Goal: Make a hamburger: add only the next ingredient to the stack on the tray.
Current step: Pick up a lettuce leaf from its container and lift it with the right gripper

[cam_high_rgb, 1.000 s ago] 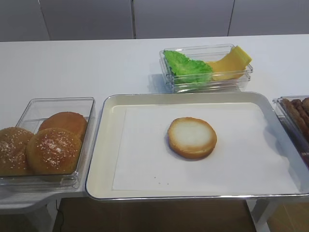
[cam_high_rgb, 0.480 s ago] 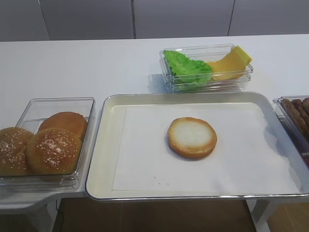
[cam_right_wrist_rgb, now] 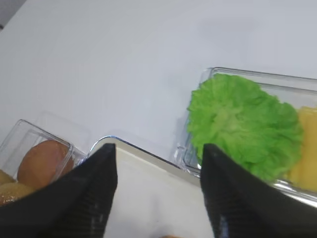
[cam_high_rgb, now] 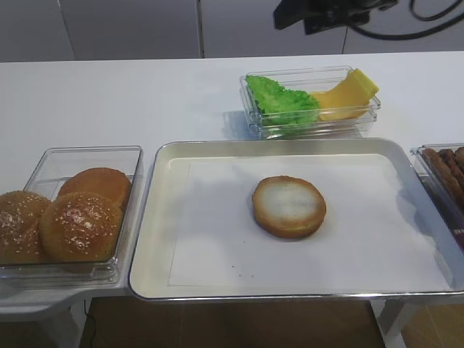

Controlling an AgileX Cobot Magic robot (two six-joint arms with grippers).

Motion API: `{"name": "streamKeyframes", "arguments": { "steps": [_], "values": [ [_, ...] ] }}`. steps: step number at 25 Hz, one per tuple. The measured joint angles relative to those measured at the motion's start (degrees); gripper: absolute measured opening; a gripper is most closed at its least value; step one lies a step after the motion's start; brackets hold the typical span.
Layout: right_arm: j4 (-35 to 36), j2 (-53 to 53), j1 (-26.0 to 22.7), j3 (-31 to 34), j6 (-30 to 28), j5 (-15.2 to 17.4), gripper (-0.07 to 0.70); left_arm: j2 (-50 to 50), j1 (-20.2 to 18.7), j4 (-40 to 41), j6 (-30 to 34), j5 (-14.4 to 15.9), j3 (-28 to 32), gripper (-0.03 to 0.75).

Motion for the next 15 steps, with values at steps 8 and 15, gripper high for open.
{"name": "streamKeyframes", "arguments": {
  "steps": [8, 15],
  "values": [
    [-0.4, 23.8, 1.7, -22.7, 4.5, 8.5, 0.405, 0.0, 0.0, 0.0, 0.0, 0.0, 0.0, 0.299],
    [-4.0, 28.5, 1.7, -26.5, 6.7, 8.9, 0.405, 0.0, 0.0, 0.0, 0.0, 0.0, 0.0, 0.299]
  ]
}}
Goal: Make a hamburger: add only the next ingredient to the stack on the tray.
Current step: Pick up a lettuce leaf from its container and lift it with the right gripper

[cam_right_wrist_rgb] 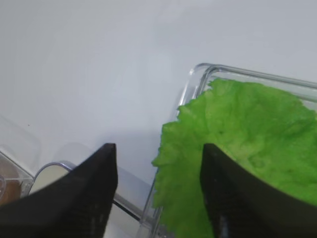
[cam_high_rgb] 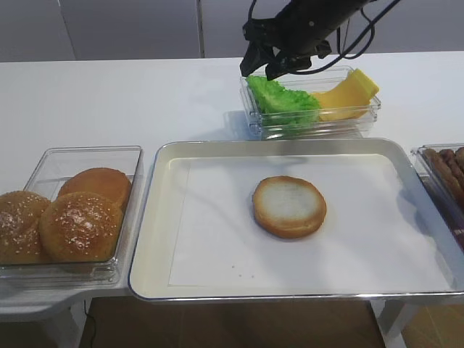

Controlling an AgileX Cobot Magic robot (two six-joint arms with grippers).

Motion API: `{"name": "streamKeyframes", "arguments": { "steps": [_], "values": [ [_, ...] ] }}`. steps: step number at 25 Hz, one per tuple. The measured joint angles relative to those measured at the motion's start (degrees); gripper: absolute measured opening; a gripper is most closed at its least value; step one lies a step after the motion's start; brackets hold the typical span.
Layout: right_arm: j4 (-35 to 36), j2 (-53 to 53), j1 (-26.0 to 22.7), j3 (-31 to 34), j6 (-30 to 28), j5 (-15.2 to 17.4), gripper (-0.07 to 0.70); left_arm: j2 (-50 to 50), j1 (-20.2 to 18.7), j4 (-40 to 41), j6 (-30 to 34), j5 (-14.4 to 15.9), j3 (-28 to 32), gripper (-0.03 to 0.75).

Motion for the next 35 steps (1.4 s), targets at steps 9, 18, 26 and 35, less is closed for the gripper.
{"name": "streamKeyframes", "arguments": {
  "steps": [9, 18, 26, 35],
  "values": [
    [-1.4, 0.8, 2.0, -0.4, -1.1, -2.9, 0.405, 0.0, 0.0, 0.0, 0.0, 0.0, 0.0, 0.299],
    [-5.4, 2.1, 2.1, -0.4, -1.1, -3.2, 0.377, 0.0, 0.0, 0.0, 0.0, 0.0, 0.0, 0.299],
    [-5.5, 2.1, 2.1, -0.4, -1.1, -3.0, 0.154, 0.0, 0.0, -0.4, 0.0, 0.0, 0.0, 0.299],
    [-5.5, 2.1, 2.1, -0.4, -1.1, -3.0, 0.008, 0.0, 0.0, -0.4, 0.0, 0.0, 0.0, 0.299]
  ]
}}
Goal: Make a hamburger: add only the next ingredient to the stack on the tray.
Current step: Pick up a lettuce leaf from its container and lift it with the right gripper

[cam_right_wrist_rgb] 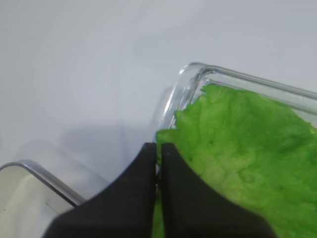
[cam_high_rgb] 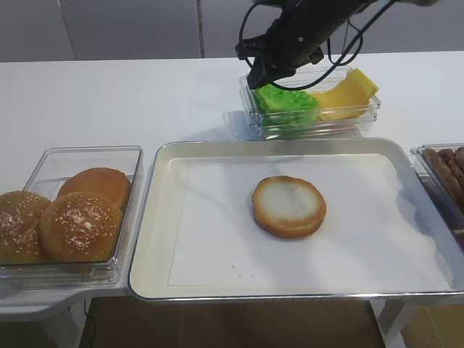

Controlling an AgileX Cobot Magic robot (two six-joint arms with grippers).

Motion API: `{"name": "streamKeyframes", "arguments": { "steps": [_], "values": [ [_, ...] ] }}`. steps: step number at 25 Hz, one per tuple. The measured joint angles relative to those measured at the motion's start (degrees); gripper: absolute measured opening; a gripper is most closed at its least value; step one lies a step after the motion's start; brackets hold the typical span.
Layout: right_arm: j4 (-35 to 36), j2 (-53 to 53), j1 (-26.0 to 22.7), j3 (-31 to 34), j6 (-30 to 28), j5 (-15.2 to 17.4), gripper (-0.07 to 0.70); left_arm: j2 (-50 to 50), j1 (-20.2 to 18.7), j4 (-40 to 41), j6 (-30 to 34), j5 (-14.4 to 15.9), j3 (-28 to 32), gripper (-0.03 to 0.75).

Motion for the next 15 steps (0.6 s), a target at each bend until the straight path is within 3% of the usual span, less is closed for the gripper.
{"name": "streamKeyframes", "arguments": {
  "steps": [10, 15],
  "values": [
    [-1.7, -3.4, 0.0, 0.0, 0.0, 0.8, 0.005, 0.0, 0.0, 0.0, 0.0, 0.0, 0.0, 0.299],
    [-3.3, -6.7, 0.0, 0.0, 0.3, 3.4, 0.004, 0.0, 0.0, 0.0, 0.0, 0.0, 0.0, 0.299]
  ]
}}
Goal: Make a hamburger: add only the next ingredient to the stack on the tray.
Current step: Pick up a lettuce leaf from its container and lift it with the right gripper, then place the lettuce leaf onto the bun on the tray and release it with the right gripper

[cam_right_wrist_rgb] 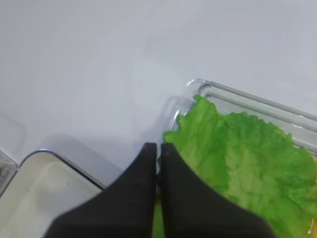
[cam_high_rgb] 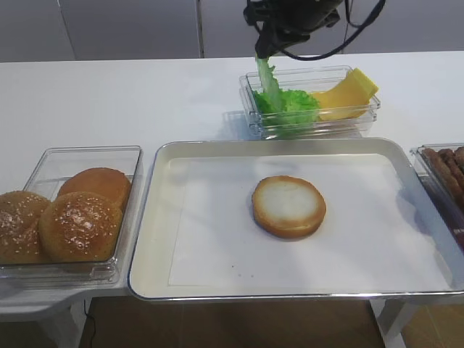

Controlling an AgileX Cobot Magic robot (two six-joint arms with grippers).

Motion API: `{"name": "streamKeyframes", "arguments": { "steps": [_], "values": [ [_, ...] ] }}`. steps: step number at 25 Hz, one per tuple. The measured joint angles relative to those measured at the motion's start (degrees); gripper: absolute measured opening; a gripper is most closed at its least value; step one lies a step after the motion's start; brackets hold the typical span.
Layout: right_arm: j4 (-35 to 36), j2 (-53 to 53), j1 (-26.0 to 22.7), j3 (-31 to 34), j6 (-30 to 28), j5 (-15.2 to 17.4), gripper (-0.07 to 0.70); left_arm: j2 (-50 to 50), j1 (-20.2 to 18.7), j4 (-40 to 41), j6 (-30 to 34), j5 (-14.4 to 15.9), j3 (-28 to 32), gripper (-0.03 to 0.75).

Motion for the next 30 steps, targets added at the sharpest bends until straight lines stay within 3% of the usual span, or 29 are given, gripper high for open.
{"name": "streamKeyframes", "arguments": {
  "steps": [14, 24, 30],
  "values": [
    [-4.2, -13.7, 0.0, 1.8, 3.3, 8.6, 0.004, 0.0, 0.0, 0.0, 0.0, 0.0, 0.0, 0.299],
    [-6.4, -25.4, 0.0, 20.7, 3.6, 8.6, 0.004, 0.0, 0.0, 0.0, 0.0, 0.0, 0.0, 0.299],
    [-6.9, -30.4, 0.0, 33.4, 2.9, 4.2, 0.003, 0.0, 0.0, 0.0, 0.0, 0.0, 0.0, 0.299]
  ]
}}
